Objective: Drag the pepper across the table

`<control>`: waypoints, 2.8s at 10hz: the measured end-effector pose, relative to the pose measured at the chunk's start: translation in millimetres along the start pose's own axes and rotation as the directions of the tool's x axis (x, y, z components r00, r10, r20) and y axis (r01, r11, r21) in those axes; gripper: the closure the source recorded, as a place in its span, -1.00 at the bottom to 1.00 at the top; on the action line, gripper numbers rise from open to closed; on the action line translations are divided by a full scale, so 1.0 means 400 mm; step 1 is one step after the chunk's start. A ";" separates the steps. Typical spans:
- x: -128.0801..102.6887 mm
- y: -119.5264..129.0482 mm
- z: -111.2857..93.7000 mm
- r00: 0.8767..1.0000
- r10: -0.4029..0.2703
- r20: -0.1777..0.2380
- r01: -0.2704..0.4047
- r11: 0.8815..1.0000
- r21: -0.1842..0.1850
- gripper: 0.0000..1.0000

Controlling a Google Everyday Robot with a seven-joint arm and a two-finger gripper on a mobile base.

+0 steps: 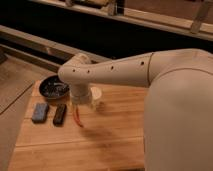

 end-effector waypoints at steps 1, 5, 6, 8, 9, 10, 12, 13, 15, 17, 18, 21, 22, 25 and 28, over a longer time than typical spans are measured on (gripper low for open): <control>0.000 0.000 0.000 1.000 0.000 0.000 0.000 1.000 0.000 -0.30; 0.000 0.000 0.000 1.000 0.000 0.000 0.000 1.000 0.000 -0.30; 0.000 0.000 0.000 1.000 0.000 0.000 0.000 1.000 0.000 -0.30; 0.000 0.000 0.000 1.000 0.000 0.000 0.000 1.000 0.000 -0.30; 0.000 0.000 0.000 1.000 0.000 0.000 0.000 1.000 0.000 -0.30; 0.000 0.000 0.000 1.000 0.000 0.000 0.000 1.000 0.000 -0.30; -0.016 0.004 -0.006 1.000 0.004 0.013 -0.004 1.000 -0.007 -0.30; -0.036 0.009 -0.008 1.000 -0.005 0.028 0.005 1.000 -0.010 -0.30; -0.062 0.054 -0.004 0.995 -0.086 0.046 0.087 0.996 -0.022 -0.30; -0.052 0.078 0.020 0.990 -0.138 0.027 0.138 0.990 -0.019 -0.30; -0.044 0.085 0.033 0.988 -0.153 0.011 0.153 0.988 -0.018 -0.30; -0.049 0.074 0.079 0.985 -0.166 -0.050 0.166 0.986 0.005 -0.30; -0.073 0.071 0.082 0.984 -0.170 -0.056 0.171 0.985 0.011 -0.30; -0.146 0.083 0.110 0.979 -0.180 -0.094 0.181 0.983 0.005 -0.30; -0.173 0.134 0.171 0.965 -0.210 -0.159 0.209 0.978 -0.021 -0.30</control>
